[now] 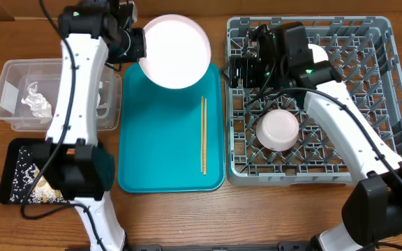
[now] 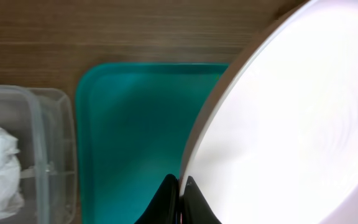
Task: Sort waste into correct bins and load items into the dishwasher
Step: 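Lift the plate up and pass it to the right gripper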
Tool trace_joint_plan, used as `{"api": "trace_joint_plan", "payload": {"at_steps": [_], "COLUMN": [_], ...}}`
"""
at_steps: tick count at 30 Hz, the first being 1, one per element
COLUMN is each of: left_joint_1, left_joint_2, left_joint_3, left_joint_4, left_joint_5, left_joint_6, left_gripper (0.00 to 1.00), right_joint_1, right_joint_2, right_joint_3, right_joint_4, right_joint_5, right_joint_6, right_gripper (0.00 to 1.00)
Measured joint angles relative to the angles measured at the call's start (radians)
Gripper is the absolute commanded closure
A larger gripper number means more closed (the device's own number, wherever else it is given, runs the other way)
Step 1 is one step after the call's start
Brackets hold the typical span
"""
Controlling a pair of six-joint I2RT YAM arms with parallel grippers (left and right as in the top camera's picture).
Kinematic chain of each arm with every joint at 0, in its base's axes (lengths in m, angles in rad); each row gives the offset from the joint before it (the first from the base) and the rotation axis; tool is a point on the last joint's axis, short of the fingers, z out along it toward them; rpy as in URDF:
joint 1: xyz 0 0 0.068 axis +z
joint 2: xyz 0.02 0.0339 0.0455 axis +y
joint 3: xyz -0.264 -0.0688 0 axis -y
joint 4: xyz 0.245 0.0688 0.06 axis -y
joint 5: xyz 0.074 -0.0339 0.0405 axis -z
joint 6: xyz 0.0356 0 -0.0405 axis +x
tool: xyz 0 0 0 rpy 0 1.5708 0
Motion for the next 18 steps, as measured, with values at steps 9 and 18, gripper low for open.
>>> {"api": "trace_joint_plan", "payload": {"at_steps": [9,18], "left_joint_1": [0.0,0.0], "left_joint_2": [-0.024,-0.024], "left_joint_3": [0.005,0.005], "left_joint_4": [-0.041,-0.037], "left_joint_5": [0.278,0.463], "left_joint_6": [0.049,0.079], "left_gripper": [0.96,0.96], "right_joint_1": [-0.156,-0.196], "right_joint_2": [0.0,0.0], "right_joint_3": [0.0,0.0], "right_joint_4": [0.148,0.163], "right_joint_5": [-0.405,-0.552], "right_joint_6": [0.011,0.015], "right_gripper": [0.01,0.25]}}
